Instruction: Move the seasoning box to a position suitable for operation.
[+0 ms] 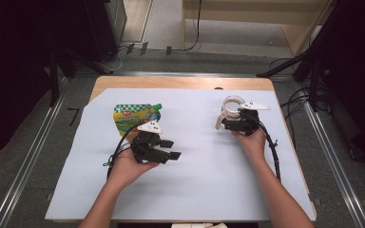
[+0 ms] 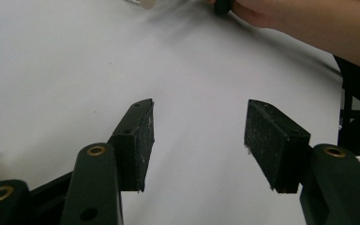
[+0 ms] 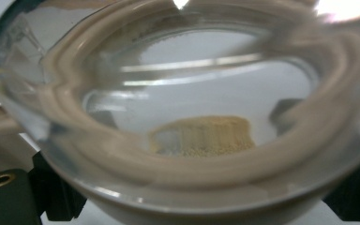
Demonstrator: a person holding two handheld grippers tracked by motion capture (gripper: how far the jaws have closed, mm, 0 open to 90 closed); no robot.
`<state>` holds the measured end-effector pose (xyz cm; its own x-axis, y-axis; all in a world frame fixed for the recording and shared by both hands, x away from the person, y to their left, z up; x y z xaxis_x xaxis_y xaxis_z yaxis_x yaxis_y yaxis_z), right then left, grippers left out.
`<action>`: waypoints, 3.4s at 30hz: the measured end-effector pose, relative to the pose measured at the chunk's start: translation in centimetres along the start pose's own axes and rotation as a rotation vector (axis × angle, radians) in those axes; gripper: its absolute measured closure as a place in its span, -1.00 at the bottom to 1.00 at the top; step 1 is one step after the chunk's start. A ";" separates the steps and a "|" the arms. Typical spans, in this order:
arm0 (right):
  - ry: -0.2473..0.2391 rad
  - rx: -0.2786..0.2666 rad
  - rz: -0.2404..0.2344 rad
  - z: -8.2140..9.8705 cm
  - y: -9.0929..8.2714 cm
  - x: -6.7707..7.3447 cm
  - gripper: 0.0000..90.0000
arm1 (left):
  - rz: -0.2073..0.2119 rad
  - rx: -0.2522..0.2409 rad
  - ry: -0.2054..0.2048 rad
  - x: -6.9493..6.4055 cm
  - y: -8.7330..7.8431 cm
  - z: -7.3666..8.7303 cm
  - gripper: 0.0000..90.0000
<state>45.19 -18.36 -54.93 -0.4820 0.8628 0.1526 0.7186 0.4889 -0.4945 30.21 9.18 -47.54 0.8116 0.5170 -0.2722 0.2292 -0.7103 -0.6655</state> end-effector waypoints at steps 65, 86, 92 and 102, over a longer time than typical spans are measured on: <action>-0.218 0.072 -0.292 2.1 -4.7 14.5 -0.73 | -0.017 -0.021 -0.053 1.2 -1.2 0.3 -0.09; -0.285 0.118 -0.340 4.3 -4.4 16.7 -0.77 | -0.015 -0.024 -0.037 1.0 -0.9 0.2 -0.07; -0.264 0.159 -0.348 4.4 -4.8 16.3 -0.91 | -0.012 -0.022 -0.032 0.9 -0.8 0.2 -0.06; -0.236 0.186 -0.371 5.1 -8.0 15.5 -0.82 | -0.006 -0.010 -0.033 1.0 -0.7 0.3 0.02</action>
<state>29.41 -9.58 -52.95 -0.8049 0.5714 0.1600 0.3854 0.7084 -0.5913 30.66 10.29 -47.59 0.7921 0.5363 -0.2913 0.2393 -0.7120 -0.6602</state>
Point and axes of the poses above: each handheld gripper's, and its own axes: y roughly forward along the jaws, z roughly out of its underside, x roughly to its left, the point moved 6 cm from there along y, roughly forward along the jaws
